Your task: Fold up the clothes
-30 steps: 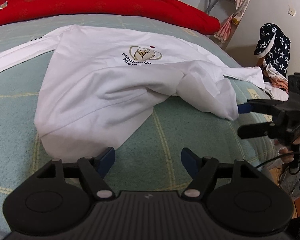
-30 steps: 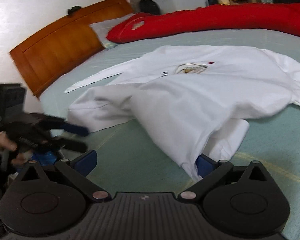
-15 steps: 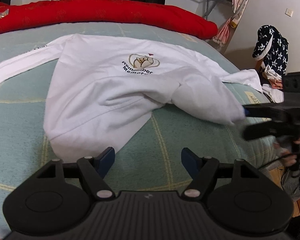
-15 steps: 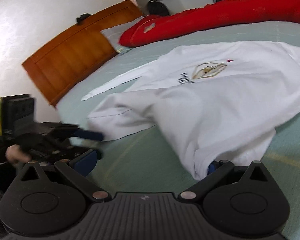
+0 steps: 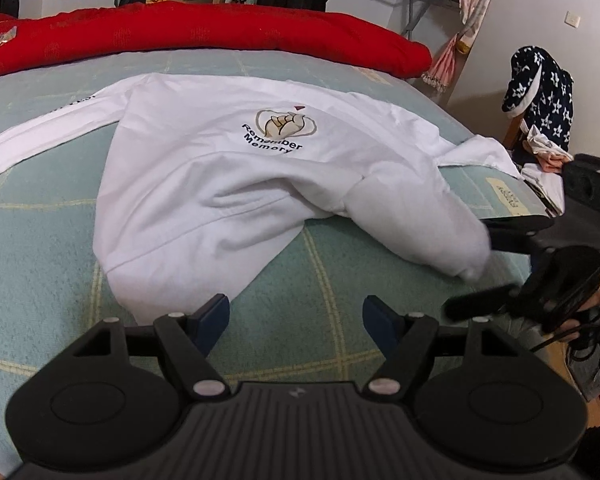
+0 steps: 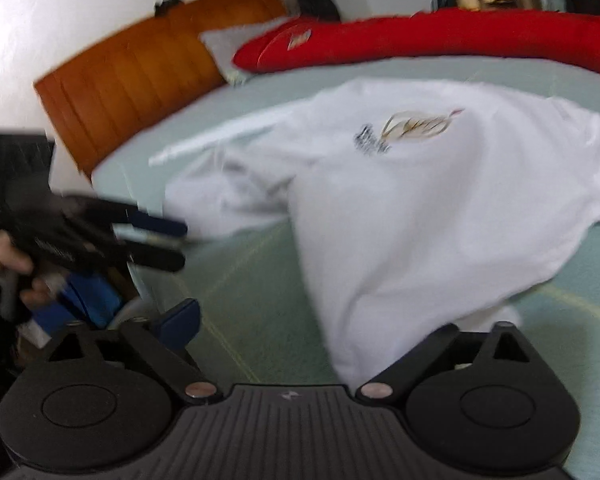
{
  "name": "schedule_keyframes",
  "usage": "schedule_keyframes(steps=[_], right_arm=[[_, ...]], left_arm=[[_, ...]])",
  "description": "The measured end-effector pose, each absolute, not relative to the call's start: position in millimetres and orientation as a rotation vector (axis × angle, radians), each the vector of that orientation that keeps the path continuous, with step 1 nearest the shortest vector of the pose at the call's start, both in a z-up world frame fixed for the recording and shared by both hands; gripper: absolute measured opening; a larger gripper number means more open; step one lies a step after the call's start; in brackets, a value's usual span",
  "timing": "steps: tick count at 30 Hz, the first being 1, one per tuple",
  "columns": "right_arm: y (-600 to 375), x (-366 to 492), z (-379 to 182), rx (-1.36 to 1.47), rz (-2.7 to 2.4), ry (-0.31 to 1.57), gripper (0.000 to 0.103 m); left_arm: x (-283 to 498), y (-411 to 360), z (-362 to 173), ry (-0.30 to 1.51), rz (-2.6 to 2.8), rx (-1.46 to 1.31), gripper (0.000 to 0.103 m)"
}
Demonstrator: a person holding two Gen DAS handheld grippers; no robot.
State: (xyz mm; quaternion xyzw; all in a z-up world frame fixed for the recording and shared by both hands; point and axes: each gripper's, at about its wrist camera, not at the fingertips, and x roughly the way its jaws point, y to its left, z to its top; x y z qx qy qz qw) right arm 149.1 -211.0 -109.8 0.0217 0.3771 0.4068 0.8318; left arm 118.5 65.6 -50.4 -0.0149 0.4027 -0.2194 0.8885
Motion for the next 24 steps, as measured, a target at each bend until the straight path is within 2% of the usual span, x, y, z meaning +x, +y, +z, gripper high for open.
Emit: schedule_keyframes(steps=[12, 24], right_arm=[[-260, 228, -59, 0.330, 0.789, 0.593, 0.096], [-307, 336, -110, 0.469, 0.517, 0.711, 0.096]], left_arm=[[130, 54, -55, 0.826, -0.475, 0.054, 0.074], [181, 55, -60, 0.788, -0.486, 0.089, 0.074]])
